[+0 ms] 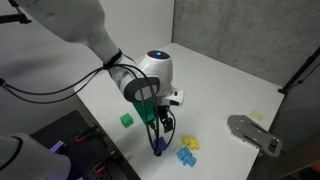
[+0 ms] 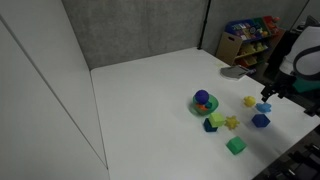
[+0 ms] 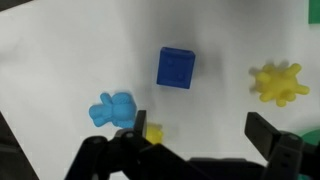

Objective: Pick up the blue block on the worktop and put it in the green bowl

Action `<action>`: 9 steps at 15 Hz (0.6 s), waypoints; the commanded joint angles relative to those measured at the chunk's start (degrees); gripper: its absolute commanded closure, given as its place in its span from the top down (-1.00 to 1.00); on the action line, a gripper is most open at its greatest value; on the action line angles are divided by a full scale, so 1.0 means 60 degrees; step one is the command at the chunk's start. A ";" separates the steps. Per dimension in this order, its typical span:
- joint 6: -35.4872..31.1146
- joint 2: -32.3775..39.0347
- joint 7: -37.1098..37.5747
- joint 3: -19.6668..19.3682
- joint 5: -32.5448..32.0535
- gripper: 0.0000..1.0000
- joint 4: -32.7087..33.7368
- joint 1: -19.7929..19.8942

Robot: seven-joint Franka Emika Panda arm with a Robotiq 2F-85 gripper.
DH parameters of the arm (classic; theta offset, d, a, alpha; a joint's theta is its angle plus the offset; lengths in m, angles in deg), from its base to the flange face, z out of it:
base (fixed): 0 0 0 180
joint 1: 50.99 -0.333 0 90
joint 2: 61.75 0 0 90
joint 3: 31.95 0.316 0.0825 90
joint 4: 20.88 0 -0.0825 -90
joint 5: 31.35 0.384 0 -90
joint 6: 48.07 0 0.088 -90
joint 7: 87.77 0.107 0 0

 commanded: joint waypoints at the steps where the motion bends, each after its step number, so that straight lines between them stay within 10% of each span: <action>1: -0.1336 0.0858 -0.0270 0.0055 0.0650 1.00 -0.0165 0.0206; 9: -0.3059 0.2980 -0.0601 0.0456 0.1479 1.00 0.0166 0.0795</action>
